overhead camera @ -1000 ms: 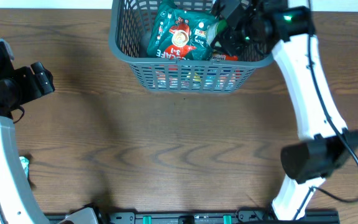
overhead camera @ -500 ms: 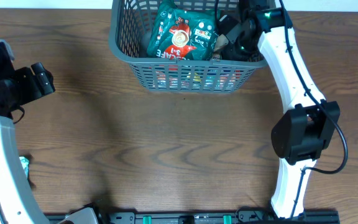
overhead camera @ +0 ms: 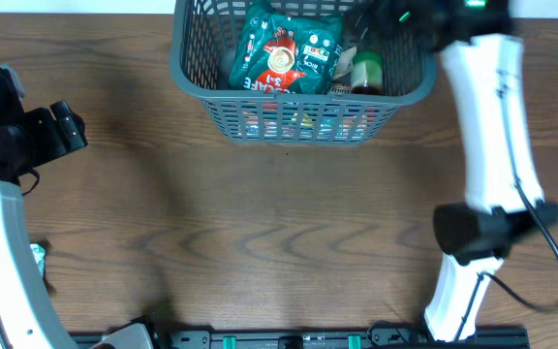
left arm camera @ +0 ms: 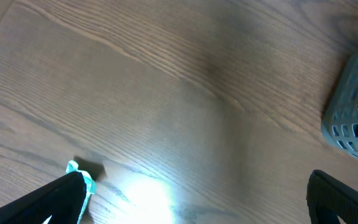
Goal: Pack container
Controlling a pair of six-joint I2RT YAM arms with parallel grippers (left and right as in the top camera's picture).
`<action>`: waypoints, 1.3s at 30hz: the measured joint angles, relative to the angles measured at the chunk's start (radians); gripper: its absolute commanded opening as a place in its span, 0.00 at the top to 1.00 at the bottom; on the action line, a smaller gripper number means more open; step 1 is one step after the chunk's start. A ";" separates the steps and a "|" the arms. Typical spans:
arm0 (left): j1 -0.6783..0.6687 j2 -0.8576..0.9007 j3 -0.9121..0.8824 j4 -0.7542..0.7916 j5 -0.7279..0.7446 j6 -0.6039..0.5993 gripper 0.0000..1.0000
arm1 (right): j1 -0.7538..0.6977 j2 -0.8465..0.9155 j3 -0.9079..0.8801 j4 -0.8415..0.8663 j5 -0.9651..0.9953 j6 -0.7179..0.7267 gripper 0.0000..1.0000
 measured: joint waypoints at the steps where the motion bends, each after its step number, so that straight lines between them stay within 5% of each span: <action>1: 0.001 -0.001 0.000 0.000 -0.001 -0.003 0.01 | -0.023 -0.023 0.037 -0.008 0.019 0.047 0.01; 9: 0.108 -0.080 0.000 -0.059 -0.100 -0.176 0.02 | -0.394 -0.134 0.125 -0.262 0.125 0.461 0.01; 17: 0.289 -0.323 -0.029 -0.246 -0.198 -0.448 0.01 | -0.495 -0.074 -0.047 -0.274 0.115 0.528 0.01; 24: 0.353 -0.468 -0.272 -0.257 -0.219 -0.648 0.01 | -0.497 -0.073 -0.216 -0.203 0.108 0.525 0.01; 29: 0.354 -0.382 -0.447 -0.180 -0.221 -0.558 0.01 | -0.496 -0.073 -0.312 -0.130 0.103 0.516 0.01; 39: 0.354 -0.058 -0.497 -0.039 -0.127 -0.140 0.01 | -0.492 -0.073 -0.354 -0.078 0.097 0.483 0.01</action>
